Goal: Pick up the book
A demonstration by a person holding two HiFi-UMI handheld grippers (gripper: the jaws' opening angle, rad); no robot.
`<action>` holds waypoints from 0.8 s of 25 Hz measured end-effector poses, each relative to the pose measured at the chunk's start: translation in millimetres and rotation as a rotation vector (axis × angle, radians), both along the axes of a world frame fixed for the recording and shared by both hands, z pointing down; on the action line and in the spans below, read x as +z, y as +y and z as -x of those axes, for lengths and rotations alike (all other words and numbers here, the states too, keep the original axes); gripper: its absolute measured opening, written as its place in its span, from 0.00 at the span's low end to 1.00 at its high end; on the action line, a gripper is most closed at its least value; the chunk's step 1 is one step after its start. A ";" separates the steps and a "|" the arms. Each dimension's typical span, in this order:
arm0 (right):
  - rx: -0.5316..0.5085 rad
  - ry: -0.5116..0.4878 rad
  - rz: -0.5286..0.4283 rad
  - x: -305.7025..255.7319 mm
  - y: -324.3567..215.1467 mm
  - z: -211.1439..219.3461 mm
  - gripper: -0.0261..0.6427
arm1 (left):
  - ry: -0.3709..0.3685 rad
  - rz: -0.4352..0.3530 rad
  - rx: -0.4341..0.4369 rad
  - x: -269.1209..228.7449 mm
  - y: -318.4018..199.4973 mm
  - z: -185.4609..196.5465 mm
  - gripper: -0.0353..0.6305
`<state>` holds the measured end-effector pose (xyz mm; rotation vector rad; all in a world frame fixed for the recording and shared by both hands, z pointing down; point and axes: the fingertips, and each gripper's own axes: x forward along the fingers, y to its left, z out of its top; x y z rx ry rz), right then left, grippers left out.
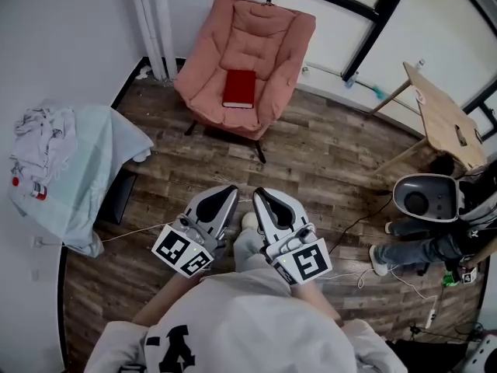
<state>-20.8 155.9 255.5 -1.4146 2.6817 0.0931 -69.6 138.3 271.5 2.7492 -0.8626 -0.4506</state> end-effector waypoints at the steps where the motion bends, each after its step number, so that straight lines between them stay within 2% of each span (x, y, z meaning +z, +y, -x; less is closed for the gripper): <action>1: -0.001 0.001 0.000 -0.2 -11.8 -3.4 0.09 | -0.001 -0.001 -0.002 -0.5 -12.2 -3.2 0.06; 7: -0.008 0.005 -0.001 2.8 -90.9 -31.9 0.09 | -0.004 -0.012 -0.024 -1.6 -92.7 -27.1 0.06; 14: -0.038 0.011 0.007 4.8 -189.6 -73.3 0.09 | -0.009 -0.030 -0.046 -3.8 -187.8 -72.4 0.06; 20: -0.047 0.004 0.014 4.3 -250.9 -96.3 0.09 | -0.008 -0.037 -0.079 -8.5 -246.2 -88.9 0.06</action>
